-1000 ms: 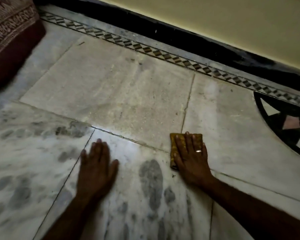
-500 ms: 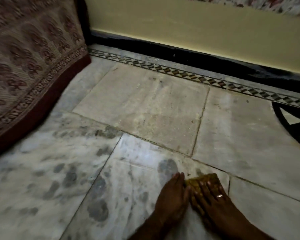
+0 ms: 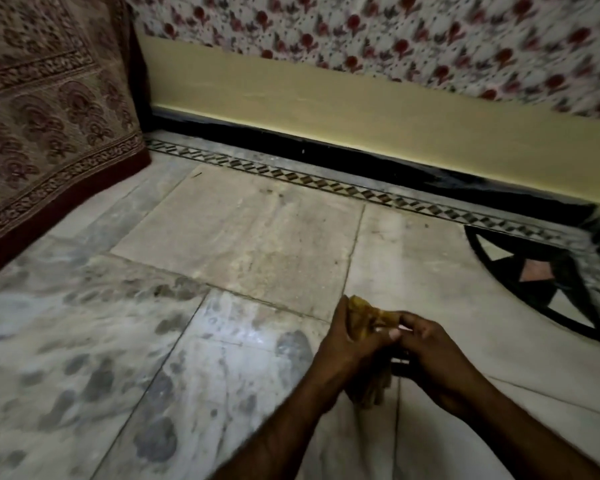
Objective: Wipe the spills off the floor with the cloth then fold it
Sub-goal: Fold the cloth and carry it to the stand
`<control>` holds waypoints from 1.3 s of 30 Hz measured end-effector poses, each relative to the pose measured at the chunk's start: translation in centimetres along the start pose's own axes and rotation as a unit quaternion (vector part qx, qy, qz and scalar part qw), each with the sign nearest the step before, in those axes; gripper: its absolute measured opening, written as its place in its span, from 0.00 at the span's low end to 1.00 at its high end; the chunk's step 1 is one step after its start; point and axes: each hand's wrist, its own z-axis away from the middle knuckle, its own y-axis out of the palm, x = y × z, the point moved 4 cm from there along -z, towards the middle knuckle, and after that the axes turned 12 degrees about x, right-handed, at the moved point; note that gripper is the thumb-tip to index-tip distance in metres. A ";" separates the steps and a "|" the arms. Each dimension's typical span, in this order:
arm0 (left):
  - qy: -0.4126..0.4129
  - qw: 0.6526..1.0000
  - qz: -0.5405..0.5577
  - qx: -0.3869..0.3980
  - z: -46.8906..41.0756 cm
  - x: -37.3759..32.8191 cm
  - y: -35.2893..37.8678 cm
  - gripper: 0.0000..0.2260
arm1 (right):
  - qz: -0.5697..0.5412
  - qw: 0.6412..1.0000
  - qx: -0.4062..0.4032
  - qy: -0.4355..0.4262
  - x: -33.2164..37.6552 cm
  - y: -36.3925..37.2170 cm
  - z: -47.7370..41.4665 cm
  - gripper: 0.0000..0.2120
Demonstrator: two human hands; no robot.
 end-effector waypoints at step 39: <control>0.039 0.844 0.422 0.328 2.5 -7.5 -4.1 0.46 | 0.023 0.992 -0.027 -0.120 20.0 -4.0 4.8 0.14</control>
